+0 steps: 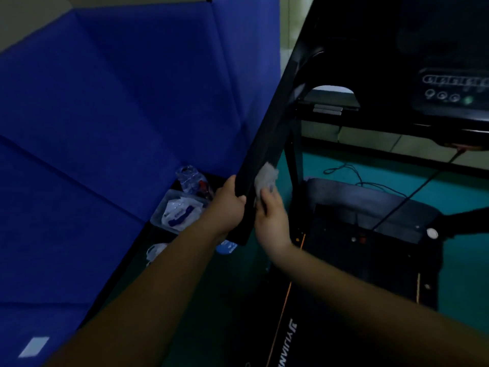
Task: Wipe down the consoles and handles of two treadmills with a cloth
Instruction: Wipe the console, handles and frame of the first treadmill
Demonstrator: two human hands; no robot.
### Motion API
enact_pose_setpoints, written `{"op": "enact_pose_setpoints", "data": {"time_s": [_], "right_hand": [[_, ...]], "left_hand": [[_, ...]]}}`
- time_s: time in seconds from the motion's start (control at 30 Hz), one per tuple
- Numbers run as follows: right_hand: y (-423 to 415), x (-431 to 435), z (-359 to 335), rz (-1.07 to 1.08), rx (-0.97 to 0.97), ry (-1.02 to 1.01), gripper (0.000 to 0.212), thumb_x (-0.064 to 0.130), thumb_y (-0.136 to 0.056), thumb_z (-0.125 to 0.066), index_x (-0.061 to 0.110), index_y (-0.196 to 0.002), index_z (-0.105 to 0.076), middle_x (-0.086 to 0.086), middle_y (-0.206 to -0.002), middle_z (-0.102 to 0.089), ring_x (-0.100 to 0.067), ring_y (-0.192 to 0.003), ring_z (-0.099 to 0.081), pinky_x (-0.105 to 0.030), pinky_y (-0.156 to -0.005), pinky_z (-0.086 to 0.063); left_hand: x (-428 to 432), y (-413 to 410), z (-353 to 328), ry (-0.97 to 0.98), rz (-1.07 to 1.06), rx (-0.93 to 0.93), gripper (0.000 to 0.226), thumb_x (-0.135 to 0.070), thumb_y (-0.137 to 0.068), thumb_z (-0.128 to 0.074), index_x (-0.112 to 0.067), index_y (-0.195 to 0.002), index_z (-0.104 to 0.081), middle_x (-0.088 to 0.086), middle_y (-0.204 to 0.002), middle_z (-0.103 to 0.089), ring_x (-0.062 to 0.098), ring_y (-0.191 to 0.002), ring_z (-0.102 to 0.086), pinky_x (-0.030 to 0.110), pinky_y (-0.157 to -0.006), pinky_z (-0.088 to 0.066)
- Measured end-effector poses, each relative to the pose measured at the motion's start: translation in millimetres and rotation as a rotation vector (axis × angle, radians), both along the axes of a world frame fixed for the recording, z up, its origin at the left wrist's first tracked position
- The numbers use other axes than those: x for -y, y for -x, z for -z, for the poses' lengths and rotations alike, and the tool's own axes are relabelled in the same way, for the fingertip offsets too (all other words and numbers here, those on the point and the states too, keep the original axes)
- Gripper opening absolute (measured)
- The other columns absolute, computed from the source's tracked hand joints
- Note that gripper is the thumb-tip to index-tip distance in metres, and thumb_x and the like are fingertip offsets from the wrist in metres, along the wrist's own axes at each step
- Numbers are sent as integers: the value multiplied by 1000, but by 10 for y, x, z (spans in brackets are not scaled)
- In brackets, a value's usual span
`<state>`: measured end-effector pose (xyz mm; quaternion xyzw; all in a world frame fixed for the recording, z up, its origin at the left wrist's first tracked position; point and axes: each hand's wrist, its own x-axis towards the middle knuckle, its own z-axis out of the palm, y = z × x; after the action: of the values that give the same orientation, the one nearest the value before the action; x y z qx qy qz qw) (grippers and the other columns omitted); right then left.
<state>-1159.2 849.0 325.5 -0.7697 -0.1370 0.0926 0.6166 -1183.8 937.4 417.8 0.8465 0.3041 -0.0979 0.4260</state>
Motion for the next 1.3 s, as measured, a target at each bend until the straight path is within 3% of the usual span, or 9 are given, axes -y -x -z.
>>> {"op": "enact_pose_setpoints", "data": {"time_s": [0.2, 0.43, 0.53, 0.67, 0.8, 0.9, 1.03, 1.17, 1.3], "right_hand": [[555, 141, 20, 26, -127, -107, 23, 0, -94, -46, 12, -105, -62, -5, -109, -59, -11, -101, -54, -29, -92, -43], [-938, 118, -295, 256, -166, -219, 25, 0, -94, -43, 17, -104, -59, -3, -87, -61, -17, -80, -55, -35, -76, -46], [-1485, 55, -417, 210, -206, -241, 31, 6, -95, -40, 27, -110, -58, -12, -94, -65, -25, -78, -59, -37, -66, -48], [-2000, -91, -381, 198, -145, -32, 37, 2, -94, -40, 9, -127, -54, -20, -122, -57, -32, -108, -56, -30, -87, -45], [-2381, -83, -453, 259, 76, 363, 37, 4, -91, -36, 8, -124, -50, -21, -128, -35, -38, -100, -50, -29, -82, -36], [-2573, -105, -415, 98, 26, 582, 42, 5, -93, -33, 8, -133, -44, -23, -139, -29, -41, -108, -51, -35, -90, -40], [-2394, -50, -227, 52, 84, 609, 44, 1, -92, -34, 10, -134, -45, -21, -133, -33, -38, -103, -52, -29, -84, -37], [-2144, 175, 134, -133, -34, 732, 46, 6, -95, -41, 13, -140, -42, -25, -134, -39, -41, -117, -47, -37, -100, -38], [-1978, 128, 77, 119, -16, 399, 39, 7, -96, -42, 10, -134, -47, -21, -118, -39, -33, -94, -49, -23, -89, -34]], "left_hand": [[20, -7, -2, -77, 45, -22, 61, -12, -98, -39, -25, -150, -9, 12, -149, -25, 29, -131, -34, 42, -110, -30], [7, -68, 80, -137, 65, -54, 61, -12, -100, -37, -23, -151, -5, 11, -152, -16, 32, -134, -28, 41, -108, -30], [12, -78, 93, -166, 66, -58, 60, -14, -101, -37, -21, -151, -6, 11, -153, -16, 31, -135, -27, 40, -108, -27], [-31, -84, 102, -187, 85, -75, 60, -17, -100, -39, -19, -151, -8, 13, -153, -21, 30, -138, -26, 41, -114, -25], [-22, -81, 116, -163, 87, -82, 60, -16, -100, -39, -20, -151, -7, 12, -155, -17, 26, -140, -22, 40, -115, -22], [-41, -77, 129, -123, 83, -86, 62, -16, -101, -38, -22, -151, -4, 7, -158, -9, 24, -144, -13, 41, -117, -18], [-44, -82, 115, -95, 80, -103, 63, -16, -101, -38, -24, -151, -1, 5, -158, -7, 24, -145, -8, 38, -118, -14], [-14, -88, 79, -97, 69, -103, 63, -16, -101, -38, -22, -151, -2, 4, -158, -6, 25, -145, -7, 36, -116, -13], [-37, -68, 68, -73, 90, -82, 63, -14, -100, -39, -25, -151, -4, 5, -157, -11, 25, -143, -13, 39, -117, -17]]}}
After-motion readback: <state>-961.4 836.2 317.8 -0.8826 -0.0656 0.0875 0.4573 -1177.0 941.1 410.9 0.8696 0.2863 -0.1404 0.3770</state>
